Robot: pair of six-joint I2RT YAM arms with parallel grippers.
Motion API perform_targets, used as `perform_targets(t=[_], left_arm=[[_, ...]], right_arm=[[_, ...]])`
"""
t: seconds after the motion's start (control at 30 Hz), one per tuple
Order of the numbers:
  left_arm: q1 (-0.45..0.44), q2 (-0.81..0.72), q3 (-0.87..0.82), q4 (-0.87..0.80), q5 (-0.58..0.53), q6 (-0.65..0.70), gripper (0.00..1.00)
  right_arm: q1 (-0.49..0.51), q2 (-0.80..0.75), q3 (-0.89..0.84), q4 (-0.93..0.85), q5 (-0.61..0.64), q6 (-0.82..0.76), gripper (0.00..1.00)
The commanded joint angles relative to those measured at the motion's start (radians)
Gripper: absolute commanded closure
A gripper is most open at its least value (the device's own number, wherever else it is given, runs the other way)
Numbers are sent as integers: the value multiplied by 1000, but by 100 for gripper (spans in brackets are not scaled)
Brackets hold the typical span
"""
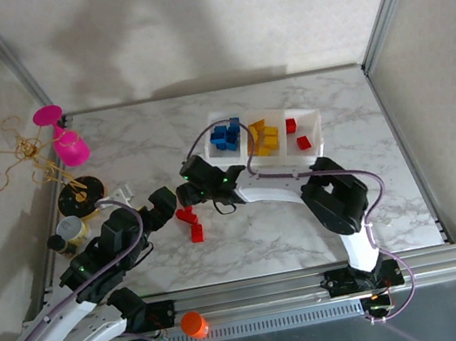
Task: Sort the legos into containers by color
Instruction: Pick up the lego from the center of the table.
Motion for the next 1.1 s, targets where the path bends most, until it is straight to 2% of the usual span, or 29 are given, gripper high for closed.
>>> perform_targets(t=[0.0,0.23,0.57,0.77,1.07], left_arm=[[2,-13,-23,-56,-50,-39,0],[5,-18,-38,-45,-50,-55,0],[5,-18,-44,-55,-59,-61,0],[5,-9,-48,-30,-37,-58,0],[6,0,-23,-10,6,-43,0]], right_arm=[[16,71,90,-14,9,-3,25],[19,219,223,-77,17,-16,35],[20,257,232,-92,31,-22,58],[21,220,204,-85,47,-19,72],[-4,17,75,-61,89,-9,75]])
